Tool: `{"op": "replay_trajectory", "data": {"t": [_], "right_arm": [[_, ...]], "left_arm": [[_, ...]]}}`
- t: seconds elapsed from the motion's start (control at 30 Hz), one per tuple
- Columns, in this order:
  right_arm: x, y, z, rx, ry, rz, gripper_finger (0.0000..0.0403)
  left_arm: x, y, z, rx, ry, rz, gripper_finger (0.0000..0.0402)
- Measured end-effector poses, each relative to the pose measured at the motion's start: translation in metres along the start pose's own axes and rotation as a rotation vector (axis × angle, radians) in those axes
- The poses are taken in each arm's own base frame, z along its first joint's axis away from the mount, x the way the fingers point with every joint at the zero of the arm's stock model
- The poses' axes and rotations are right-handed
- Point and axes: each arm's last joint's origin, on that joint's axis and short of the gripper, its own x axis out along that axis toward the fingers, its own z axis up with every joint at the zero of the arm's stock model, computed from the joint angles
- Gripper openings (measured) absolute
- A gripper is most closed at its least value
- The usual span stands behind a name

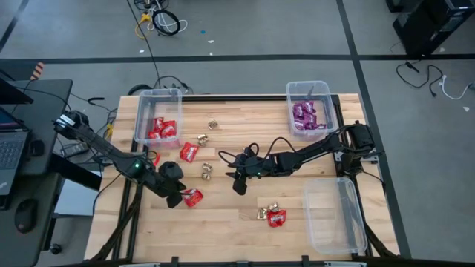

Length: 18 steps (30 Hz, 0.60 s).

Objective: Sort candy
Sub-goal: Put the red candy into the top left transparent bin

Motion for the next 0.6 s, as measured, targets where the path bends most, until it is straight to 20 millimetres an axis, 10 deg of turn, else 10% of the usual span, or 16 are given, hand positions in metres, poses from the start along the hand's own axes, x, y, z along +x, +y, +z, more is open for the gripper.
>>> {"op": "replay_trajectory", "data": {"t": [0.6], "right_arm": [[0.0000, 0.0001, 0.0000, 0.003, 0.000, 0.000, 0.0151]], "left_arm": [[0.0076, -0.0013, -0.0019, -0.007, -0.072, -0.099, 0.0090]]}}
